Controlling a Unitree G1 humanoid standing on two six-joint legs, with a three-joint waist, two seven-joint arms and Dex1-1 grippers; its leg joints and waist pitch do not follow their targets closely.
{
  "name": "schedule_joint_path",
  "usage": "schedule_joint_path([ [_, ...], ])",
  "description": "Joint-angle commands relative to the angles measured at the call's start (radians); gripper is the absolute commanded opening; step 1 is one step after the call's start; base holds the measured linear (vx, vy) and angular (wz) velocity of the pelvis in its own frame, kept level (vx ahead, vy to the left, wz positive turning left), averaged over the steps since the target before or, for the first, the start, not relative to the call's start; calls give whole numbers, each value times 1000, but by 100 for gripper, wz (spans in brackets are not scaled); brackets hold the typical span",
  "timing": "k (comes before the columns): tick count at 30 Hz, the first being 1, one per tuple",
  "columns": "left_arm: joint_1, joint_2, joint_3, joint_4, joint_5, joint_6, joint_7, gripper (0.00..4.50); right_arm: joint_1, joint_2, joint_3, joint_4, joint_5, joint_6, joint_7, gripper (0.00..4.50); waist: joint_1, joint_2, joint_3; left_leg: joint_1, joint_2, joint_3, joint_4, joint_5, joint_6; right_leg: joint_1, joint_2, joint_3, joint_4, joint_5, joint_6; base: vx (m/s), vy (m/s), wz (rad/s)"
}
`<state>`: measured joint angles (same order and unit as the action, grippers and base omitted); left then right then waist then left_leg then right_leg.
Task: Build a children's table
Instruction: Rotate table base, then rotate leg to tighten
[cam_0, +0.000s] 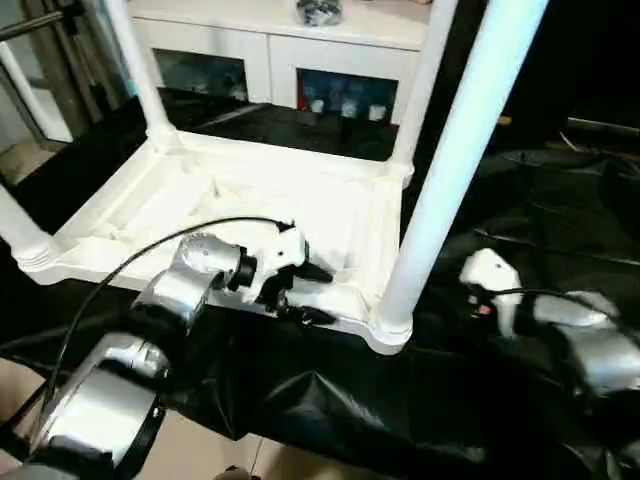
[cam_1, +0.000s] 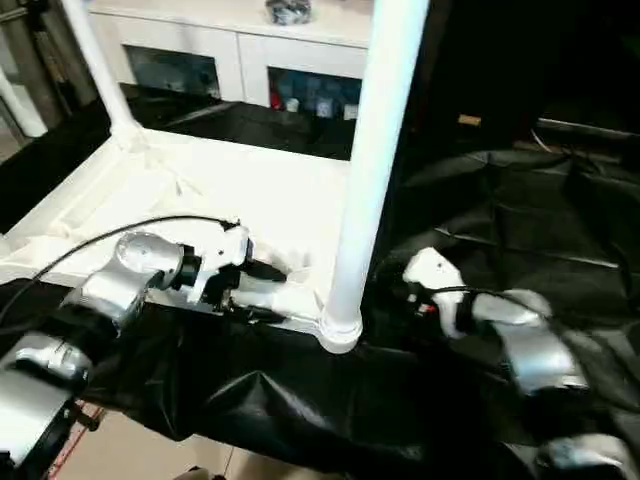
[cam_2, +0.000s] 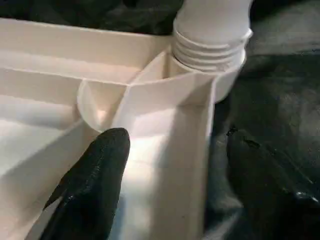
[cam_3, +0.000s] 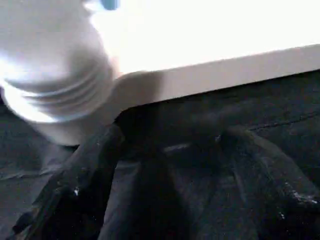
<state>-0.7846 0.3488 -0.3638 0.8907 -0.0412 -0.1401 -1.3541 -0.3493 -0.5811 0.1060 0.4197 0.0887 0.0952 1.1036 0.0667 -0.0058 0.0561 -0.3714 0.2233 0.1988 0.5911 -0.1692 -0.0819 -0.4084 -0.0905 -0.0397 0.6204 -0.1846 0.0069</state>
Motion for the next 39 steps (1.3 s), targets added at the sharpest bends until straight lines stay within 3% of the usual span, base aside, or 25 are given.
schedule_joint_path([
  [1, -16, -6, -13, 31, 23, -22, -24, 312, 20, -30, -3, -65, 30, 43, 38, 360, 9, -9, -69, 11, 1, 0, -60, -245, 60, 54, -29, 24, -78, -163, -253, 0, 0, 0],
  [12, -48, -22, -27, 124, 78, -87, -26, 219, 68, -72, -3, -179, 65, 115, 80, 360, 26, -7, -69, 15, 6, -2, -62, -259, 48, 51, -35, 25, -79, -181, -246, 0, 0, 0],
  [13, -50, -24, -27, 130, 81, -87, -25, 211, 70, -72, -2, -182, 66, 118, 81, 360, 25, -4, -70, 15, 5, -2, -62, -259, 46, 52, -34, 25, -79, -172, -244, 0, 0, 0],
  [16, -55, -30, -23, 145, 83, -91, -29, 187, 73, -74, -2, -192, 69, 128, 81, 360, 26, -6, -70, 14, 4, -3, -62, -254, 47, 52, -35, 24, -79, -169, -246, 0, 0, 0],
  [17, -59, -34, -19, 152, 82, -92, -31, 180, 75, -73, -2, -197, 70, 133, 81, 360, 27, -1, -70, 14, 4, -3, -62, -256, 45, 52, -35, 24, -78, -172, -247, 0, 0, 0],
  [25, -80, -57, -14, 206, 106, -104, -31, 123, 85, -76, 4, -215, 73, 148, 74, 360, 26, -3, -70, 14, 4, -3, -62, -258, 47, 54, -35, 24, -80, -159, -254, 0, 0, 0],
  [30, -89, -61, -22, 223, 119, -106, -30, 82, 89, -76, 7, -222, 71, 150, 71, 360, 25, -1, -67, 17, 4, -4, -65, -285, 39, 52, -36, 24, -86, -206, -245, 0, 0, 0],
  [36, -96, -58, -31, 251, 155, -86, -14, 25, 84, -66, 9, -221, 70, 151, 62, 360, 24, -3, -66, 19, 6, -6, -68, -299, 33, 52, -37, 24, -89, -233, -237, 0, 0, 0],
  [39, -92, -60, 7, 244, 122, 4, -8, 13, 75, -45, 3, -200, 63, 146, 28, 360, 23, -2, -65, 18, 5, -6, -69, -293, 30, 52, -38, 24, -88, -241, -236, 0, 0, 0],
])
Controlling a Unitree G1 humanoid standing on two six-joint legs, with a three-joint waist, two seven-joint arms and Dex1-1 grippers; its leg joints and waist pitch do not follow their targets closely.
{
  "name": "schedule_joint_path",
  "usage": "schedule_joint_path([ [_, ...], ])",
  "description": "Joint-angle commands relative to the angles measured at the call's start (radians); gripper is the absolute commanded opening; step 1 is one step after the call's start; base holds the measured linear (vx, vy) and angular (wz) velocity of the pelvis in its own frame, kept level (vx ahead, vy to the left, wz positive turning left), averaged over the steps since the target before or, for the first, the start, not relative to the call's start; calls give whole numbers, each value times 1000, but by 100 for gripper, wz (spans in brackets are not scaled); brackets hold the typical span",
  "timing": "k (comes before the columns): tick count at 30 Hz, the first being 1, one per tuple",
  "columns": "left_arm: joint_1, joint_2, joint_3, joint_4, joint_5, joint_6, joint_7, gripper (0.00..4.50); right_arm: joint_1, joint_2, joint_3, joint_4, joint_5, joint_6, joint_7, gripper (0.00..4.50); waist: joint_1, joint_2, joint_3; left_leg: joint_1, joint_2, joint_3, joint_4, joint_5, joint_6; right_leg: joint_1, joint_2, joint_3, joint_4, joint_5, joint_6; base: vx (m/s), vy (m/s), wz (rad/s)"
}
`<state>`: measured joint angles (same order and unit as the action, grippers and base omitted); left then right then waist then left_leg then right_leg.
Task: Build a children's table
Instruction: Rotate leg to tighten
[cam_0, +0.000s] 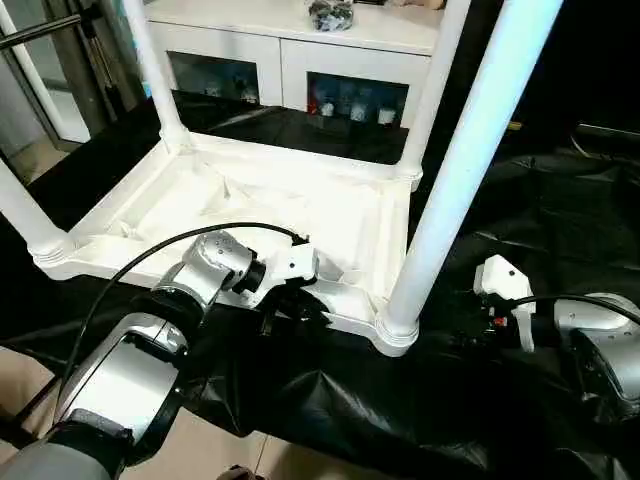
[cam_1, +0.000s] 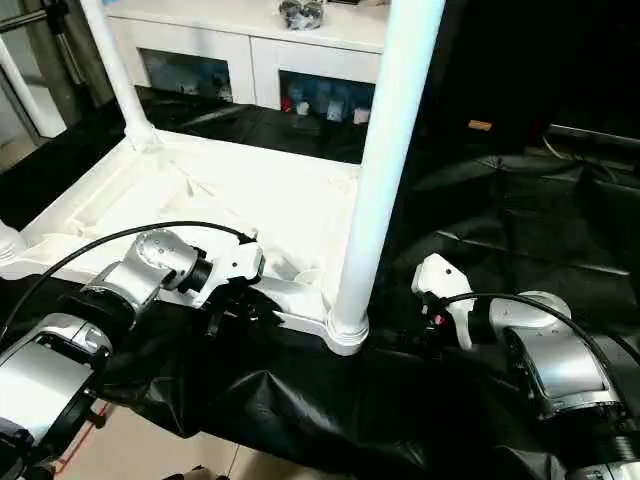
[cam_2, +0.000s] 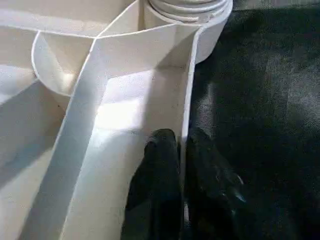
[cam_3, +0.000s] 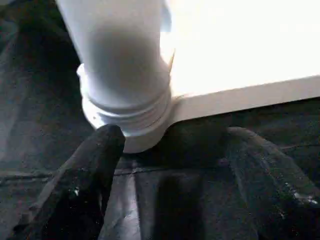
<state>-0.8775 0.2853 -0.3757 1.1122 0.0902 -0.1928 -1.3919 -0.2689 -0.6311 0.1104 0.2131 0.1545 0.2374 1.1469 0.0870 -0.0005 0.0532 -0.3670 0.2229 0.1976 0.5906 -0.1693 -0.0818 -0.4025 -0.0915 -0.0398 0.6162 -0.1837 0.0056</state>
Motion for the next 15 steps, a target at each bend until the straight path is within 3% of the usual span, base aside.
schedule_joint_path([
  [1, 2, 4, 21, 22, -11, 62, 31, 3, -6, 6, -1, 7, -2, 5, -17, 360, 0, -8, -62, 12, 4, -5, -69, -296, 30, 46, -37, 23, -86, -256, -230, 0, 0, 0],
  [4, 21, 4, 66, -3, -48, 161, 67, 0, -18, 33, -1, 27, -3, 32, -47, 376, -6, -8, -62, 10, 1, -7, -70, -298, 29, 47, -36, 21, -88, -281, -222, 0, 0, 0],
  [5, 32, 2, 72, -14, -49, 169, 88, 0, -19, 41, 1, 30, -3, 37, -54, 393, -11, -19, -63, 7, 1, -7, -69, -293, 31, 48, -36, 20, -88, -284, -219, 0, 0, 0],
  [7, 54, -3, 77, -32, -34, 183, 166, 0, -27, 65, -2, 41, 1, 32, -75, 393, -17, -18, -63, 6, 1, -8, -68, -286, 37, 46, -38, 20, -87, -292, -216, 0, 0, 0],
  [10, 101, -3, 65, -84, -16, 197, 186, 0, -53, 110, -28, 72, 27, 22, -113, 434, -28, -16, -62, 0, -2, -10, -70, -271, 42, 48, -37, 18, -93, -333, -191, 0, 0, 0],
  [11, 120, -4, 64, -112, -18, 212, 181, 0, -60, 122, -32, 78, 34, 22, -120, 434, -32, -26, -64, -2, -2, -11, -70, -256, 46, 49, -39, 17, -89, -327, -192, 0, 0, 0],
  [12, 139, -5, 63, -140, -19, 220, 179, 0, -67, 131, -29, 84, 32, 16, -127, 436, -34, -19, -63, 6, 1, -8, -69, -256, 49, 41, -37, 20, -93, -321, -197, 0, 0, 0],
  [15, 170, -13, 68, -193, -19, 224, 197, 0, -77, 148, -6, 96, 12, -4, -137, 443, -37, -18, -64, 4, 2, -6, -68, -253, 55, 42, -35, 21, -90, -293, -208, 0, 0, 0],
])
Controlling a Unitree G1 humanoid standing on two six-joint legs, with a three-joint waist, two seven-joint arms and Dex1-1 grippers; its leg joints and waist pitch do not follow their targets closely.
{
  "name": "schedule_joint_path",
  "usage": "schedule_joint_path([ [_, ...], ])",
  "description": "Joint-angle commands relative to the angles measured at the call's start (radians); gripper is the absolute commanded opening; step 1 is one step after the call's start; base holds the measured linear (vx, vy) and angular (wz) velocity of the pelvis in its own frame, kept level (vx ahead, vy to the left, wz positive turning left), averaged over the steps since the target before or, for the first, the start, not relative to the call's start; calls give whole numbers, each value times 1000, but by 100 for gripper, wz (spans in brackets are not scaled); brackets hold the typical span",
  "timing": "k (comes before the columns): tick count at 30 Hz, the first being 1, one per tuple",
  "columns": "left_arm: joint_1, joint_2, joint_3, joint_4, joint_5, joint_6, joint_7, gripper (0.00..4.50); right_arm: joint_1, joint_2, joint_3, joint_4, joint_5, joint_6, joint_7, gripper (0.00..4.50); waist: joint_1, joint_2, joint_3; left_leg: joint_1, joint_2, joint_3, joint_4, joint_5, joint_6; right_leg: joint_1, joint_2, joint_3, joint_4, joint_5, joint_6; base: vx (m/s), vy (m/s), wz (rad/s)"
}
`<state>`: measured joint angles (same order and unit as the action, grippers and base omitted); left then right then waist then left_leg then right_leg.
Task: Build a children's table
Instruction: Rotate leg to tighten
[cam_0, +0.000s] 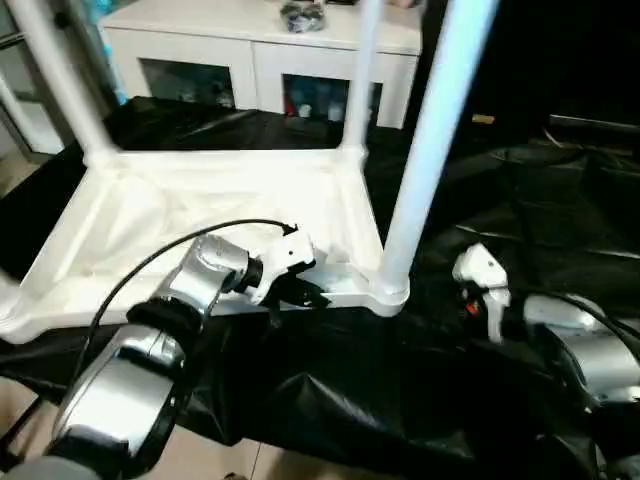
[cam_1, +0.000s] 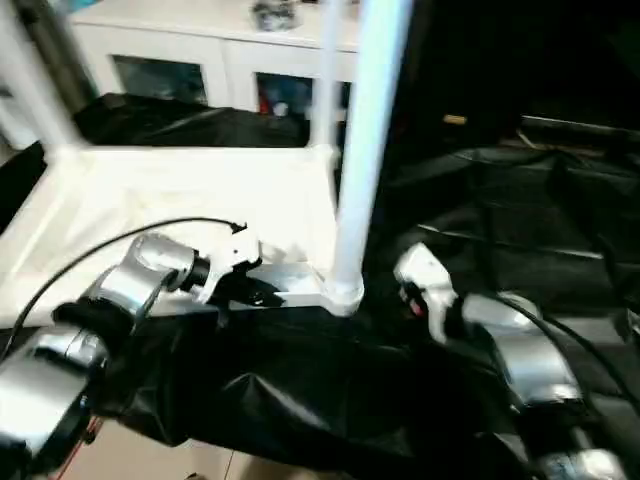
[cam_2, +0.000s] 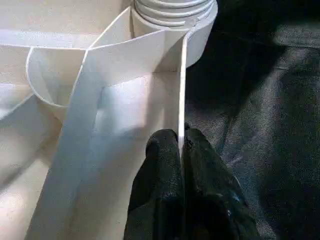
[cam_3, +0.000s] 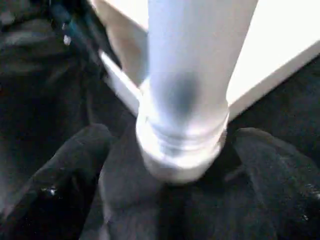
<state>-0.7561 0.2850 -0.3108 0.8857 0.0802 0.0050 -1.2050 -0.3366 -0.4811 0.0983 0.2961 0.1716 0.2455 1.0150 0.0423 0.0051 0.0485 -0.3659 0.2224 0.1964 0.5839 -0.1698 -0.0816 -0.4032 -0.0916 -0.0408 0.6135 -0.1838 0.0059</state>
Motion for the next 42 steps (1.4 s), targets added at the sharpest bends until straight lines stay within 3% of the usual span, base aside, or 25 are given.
schedule_joint_path([
  [1, 62, -14, 2, 5, -11, 32, 16, 0, -17, 10, 18, 28, -33, -44, -33, 443, 10, -21, -60, 5, 5, -5, -62, -247, 51, 41, -38, 23, -86, -284, -210, 0, 0, 0],
  [2, 81, -20, 5, -32, -22, 43, 24, 0, -48, 47, 37, 85, -90, -83, -120, 443, 7, -20, -61, 4, 4, -4, -62, -238, 47, 41, -37, 22, -84, -272, -214, 0, 0, 0],
  [3, 84, -21, 5, -37, -24, 44, 24, 0, -53, 53, 38, 93, -95, -86, -130, 443, 5, -18, -59, 3, 1, -4, -63, -235, 44, 40, -36, 23, -86, -274, -213, 0, 0, 0],
  [4, 95, -24, 4, -61, -32, 45, 20, 0, -74, 81, 39, 128, -106, -93, -169, 443, 4, -30, -62, 4, 1, -4, -63, -225, 42, 41, -37, 21, -81, -278, -211, 0, 0, 0],
  [6, 98, -26, 4, -67, -34, 49, 21, 0, -77, 89, 42, 130, -97, -90, -155, 443, 4, -27, -61, 7, 1, -2, -62, -235, 47, 39, -36, 23, -86, -293, -203, 0, 0, 0],
  [7, 109, -25, 6, -95, -32, 70, 22, 0, -82, 96, 60, 139, -99, -98, -137, 443, 6, -29, -63, 10, 5, -1, -62, -227, 53, 39, -36, 26, -83, -252, -213, 0, 0, 0],
  [9, 117, -25, 11, -112, -36, 82, 20, 0, -92, 105, 75, 159, -113, -116, -141, 443, 5, -27, -60, 3, 4, -2, -64, -214, 60, 42, -33, 25, -77, -210, -222, 0, 0, 0],
  [14, 123, -30, 34, -132, -65, 97, 3, 0, -123, 134, 70, 232, -120, -180, -148, 443, -4, -30, -58, 3, 0, -3, -65, -255, 51, 40, -37, 25, -89, -322, -186, 0, 0, 0],
  [19, 126, -23, 27, -136, -55, 93, -4, 0, -125, 137, 68, 237, -111, -197, -140, 443, -5, -32, -58, 2, 1, -3, -65, -249, 54, 39, -36, 26, -88, -311, -183, 0, 0, 0],
  [28, 130, -31, 44, -142, -53, 94, -3, 0, -113, 119, 32, 214, -62, -229, -91, 443, -3, -30, -61, 4, 1, 0, -62, -224, 71, 40, -33, 27, -82, -237, -211, 0, 0, 0],
  [38, 130, -28, 46, -139, -53, 89, -12, 0, -106, 100, 9, 200, -37, -216, -70, 443, -1, -33, -61, 3, 0, 0, -61, -220, 75, 42, -34, 26, -82, -236, -211, 0, 0, 0],
  [42, 130, -29, 49, -142, -57, 94, -14, 0, -107, 102, 4, 200, -25, -201, -55, 404, 0, -33, -61, 2, 0, 0, -62, -217, 76, 42, -34, 26, -81, -242, -208, 0, 0, 0],
])
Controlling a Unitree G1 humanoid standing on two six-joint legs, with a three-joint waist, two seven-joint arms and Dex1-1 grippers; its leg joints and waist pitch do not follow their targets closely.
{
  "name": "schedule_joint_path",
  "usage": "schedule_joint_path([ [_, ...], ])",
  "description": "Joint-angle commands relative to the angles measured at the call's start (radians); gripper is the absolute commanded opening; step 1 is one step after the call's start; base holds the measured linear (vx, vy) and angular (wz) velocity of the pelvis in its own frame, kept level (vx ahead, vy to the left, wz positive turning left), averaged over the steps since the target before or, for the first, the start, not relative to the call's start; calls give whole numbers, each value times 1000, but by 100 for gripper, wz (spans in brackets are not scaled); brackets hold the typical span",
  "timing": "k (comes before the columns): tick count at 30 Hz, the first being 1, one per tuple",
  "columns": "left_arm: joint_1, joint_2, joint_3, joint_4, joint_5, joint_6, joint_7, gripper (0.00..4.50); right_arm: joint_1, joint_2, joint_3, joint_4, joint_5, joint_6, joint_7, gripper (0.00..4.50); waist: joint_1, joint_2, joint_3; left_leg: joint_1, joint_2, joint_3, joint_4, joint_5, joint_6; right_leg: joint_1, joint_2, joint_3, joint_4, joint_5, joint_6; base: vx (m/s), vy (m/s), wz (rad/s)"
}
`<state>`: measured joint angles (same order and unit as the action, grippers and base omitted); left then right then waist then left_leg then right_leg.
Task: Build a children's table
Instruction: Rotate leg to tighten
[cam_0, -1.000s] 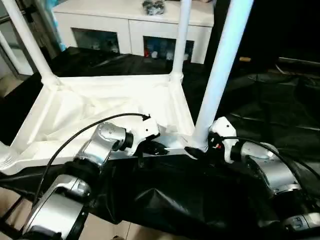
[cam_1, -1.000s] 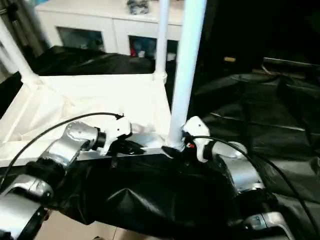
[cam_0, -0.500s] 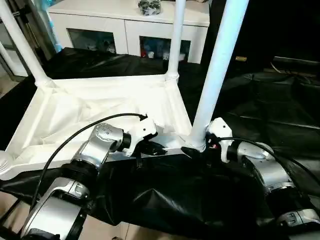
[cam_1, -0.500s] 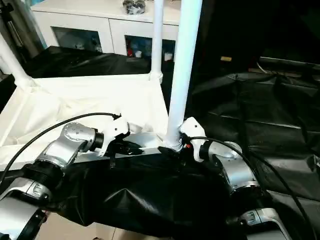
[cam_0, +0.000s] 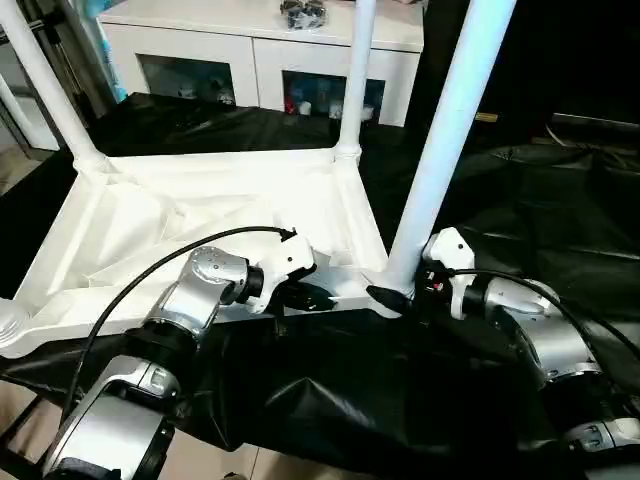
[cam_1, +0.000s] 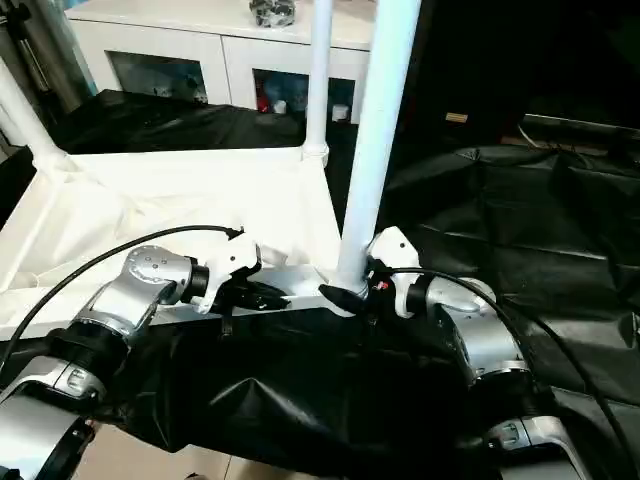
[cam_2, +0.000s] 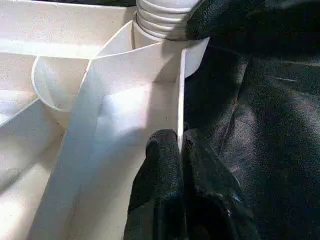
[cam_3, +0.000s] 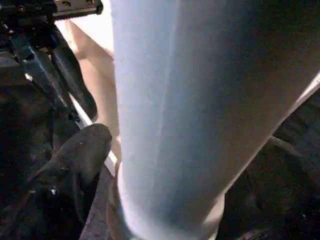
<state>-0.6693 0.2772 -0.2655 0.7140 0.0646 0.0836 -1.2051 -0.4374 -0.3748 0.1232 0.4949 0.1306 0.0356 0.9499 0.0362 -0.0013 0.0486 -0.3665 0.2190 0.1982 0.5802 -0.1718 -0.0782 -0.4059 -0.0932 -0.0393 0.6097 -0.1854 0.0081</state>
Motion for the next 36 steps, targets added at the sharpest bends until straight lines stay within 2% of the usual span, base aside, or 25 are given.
schedule_joint_path([
  [1, 43, -18, 1, 33, -35, 11, -12, 0, -5, -8, -13, 0, 16, 13, 20, 397, 6, -27, -61, 3, 4, -2, -58, -216, 74, 45, -33, 24, -78, -240, -211, 0, 0, 0],
  [15, 46, -16, 4, 36, -30, 5, -1, 0, 8, -4, -9, -6, 32, 41, 38, 273, 7, -29, -61, 3, 4, -2, -58, -213, 72, 44, -33, 24, -78, -251, -207, 0, 0, 0],
  [20, 46, -18, 9, 38, -25, 5, 23, 0, 20, 5, -9, -6, 39, 50, 35, 263, 7, -29, -61, 4, 5, -2, -58, -213, 73, 44, -34, 24, -78, -249, -207, 0, 0, 0],
  [24, 31, -34, 21, 57, -11, 28, 99, 0, 19, 34, -21, 18, 39, 49, -22, 262, 6, -28, -59, 4, 5, -2, -59, -224, 66, 41, -33, 24, -81, -273, -200, 0, 0, 0],
  [25, 21, -45, 28, 67, -6, 37, 136, 0, 14, 54, -31, 35, 35, 50, -66, 262, 5, -28, -56, 6, 4, -2, -61, -241, 60, 37, -34, 24, -86, -306, -194, 0, 0, 0],
  [26, 2, -67, 40, 85, -2, 50, 191, 0, -1, 89, -47, 73, 23, 55, -151, 262, 3, -39, -55, 6, 3, -2, -61, -260, 51, 37, -34, 23, -91, -353, -180, 0, 0, 0],
  [27, -7, -79, 44, 93, -2, 54, 210, 0, -11, 107, -53, 95, 14, 60, -200, 262, 3, -33, -54, 8, 3, -6, -65, -276, 36, 34, -35, 22, -93, -397, -169, 0, 0, 0],
  [29, -29, -105, 51, 111, -2, 66, 252, 0, -37, 150, -73, 149, -6, 72, -327, 261, -3, -31, -53, 9, 2, -8, -67, -291, 19, 29, -36, 23, -96, -422, -160, 0, 0, 0],
  [30, -29, -105, 51, 111, -2, 66, 252, 0, -37, 150, -73, 149, -6, 72, -327, 261, -6, -32, -52, 8, 1, -10, -69, -307, 11, 31, -34, 21, -99, -439, -152, 0, 0, 0],
  [31, -42, -122, 54, 122, -2, 69, 273, 0, -55, 179, -89, 183, -17, 85, -418, 261, -4, -31, -53, 9, 1, -10, -68, -315, 12, 31, -35, 21, -101, -441, -148, 0, 0, 0],
  [32, -42, -122, 54, 122, -2, 69, 273, 0, -55, 179, -89, 183, -17, 85, -418, 261, -5, -29, -54, 14, 1, -8, -67, -326, 11, 25, -33, 23, -104, -434, -148, 0, 0, 0],
  [33, -43, -124, 54, 123, -2, 69, 275, 0, -56, 182, -89, 185, -18, 87, -426, 261, -6, -30, -53, 13, 1, -8, -68, -335, 9, 25, -33, 23, -103, -434, -147, 0, 0, 0],
  [34, -70, -172, 43, 146, 4, 78, 305, 0, -93, 257, -99, 243, -42, 112, -582, 261, -10, -25, -53, 9, 0, -12, -73, -347, 0, 27, -32, 21, -103, -441, -141, 0, 0, 0],
  [35, -70, -172, 43, 146, 4, 78, 305, 0, -93, 257, -99, 243, -42, 112, -582, 261, -14, -23, -54, 15, -1, -12, -73, -369, -13, 21, -31, 21, -105, -453, -137, 0, 0, 0],
  [36, -85, -200, 29, 168, 18, 78, 330, 0, -115, 306, -90, 268, -56, 100, -624, 261, -15, -23, -55, 15, -2, -14, -73, -375, -17, 22, -31, 20, -104, -456, -137, 0, 0, 0],
])
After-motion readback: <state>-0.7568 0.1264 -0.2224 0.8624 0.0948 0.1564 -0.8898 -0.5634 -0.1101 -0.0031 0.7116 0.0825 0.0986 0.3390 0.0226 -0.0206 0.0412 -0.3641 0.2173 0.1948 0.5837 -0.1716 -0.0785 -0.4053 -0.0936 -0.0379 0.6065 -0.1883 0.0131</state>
